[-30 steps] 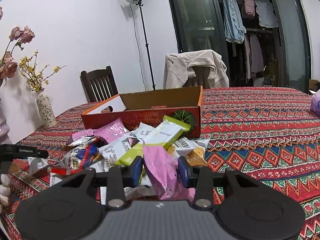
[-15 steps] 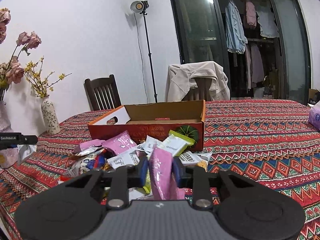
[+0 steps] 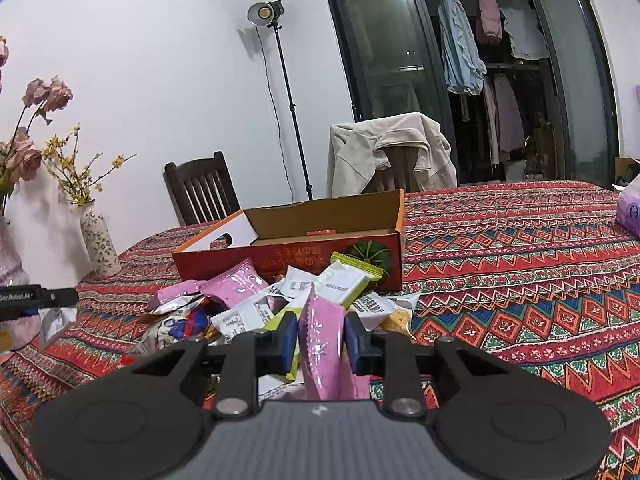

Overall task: Organize snacks
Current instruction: 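Lift both held packets and carry them over the cardboard box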

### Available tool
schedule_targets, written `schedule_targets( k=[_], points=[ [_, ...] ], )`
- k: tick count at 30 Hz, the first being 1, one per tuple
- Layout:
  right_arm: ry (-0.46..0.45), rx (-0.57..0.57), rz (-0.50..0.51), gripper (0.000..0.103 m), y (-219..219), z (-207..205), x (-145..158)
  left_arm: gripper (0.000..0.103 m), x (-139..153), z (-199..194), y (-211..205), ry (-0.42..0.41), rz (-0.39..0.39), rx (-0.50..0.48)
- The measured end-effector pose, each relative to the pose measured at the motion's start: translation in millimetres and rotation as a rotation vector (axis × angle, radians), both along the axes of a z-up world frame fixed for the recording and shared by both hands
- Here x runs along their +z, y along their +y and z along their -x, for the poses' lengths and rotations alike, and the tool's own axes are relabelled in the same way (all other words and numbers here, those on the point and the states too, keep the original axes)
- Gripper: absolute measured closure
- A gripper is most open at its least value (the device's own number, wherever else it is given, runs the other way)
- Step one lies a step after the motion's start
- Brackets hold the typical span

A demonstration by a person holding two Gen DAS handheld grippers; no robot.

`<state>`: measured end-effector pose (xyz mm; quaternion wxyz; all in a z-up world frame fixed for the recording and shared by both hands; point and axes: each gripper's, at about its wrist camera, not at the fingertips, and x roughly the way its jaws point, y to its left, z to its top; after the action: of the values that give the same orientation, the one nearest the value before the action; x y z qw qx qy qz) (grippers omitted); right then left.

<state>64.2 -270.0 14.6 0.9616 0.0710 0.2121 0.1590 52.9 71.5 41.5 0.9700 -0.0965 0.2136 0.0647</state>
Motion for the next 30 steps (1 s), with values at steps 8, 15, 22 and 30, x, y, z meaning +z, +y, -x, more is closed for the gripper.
schedule_targets(
  k=[8, 15, 22, 30],
  points=[
    [-0.029, 0.006, 0.004, 0.078, 3, 0, 11, 0.056, 10, -6, -8, -0.027, -0.015, -0.025],
    [-0.093, 0.004, 0.013, 0.078, 5, -9, 37, 0.056, 34, -23, -24, -0.077, -0.048, -0.065],
    [-0.140, 0.011, 0.019, 0.078, 15, -35, 67, 0.056, 64, -58, -49, -0.128, -0.087, -0.112],
    [-0.159, 0.006, 0.012, 0.078, 27, -88, 95, 0.056, 84, -110, -73, -0.143, -0.068, -0.128]
  ],
)
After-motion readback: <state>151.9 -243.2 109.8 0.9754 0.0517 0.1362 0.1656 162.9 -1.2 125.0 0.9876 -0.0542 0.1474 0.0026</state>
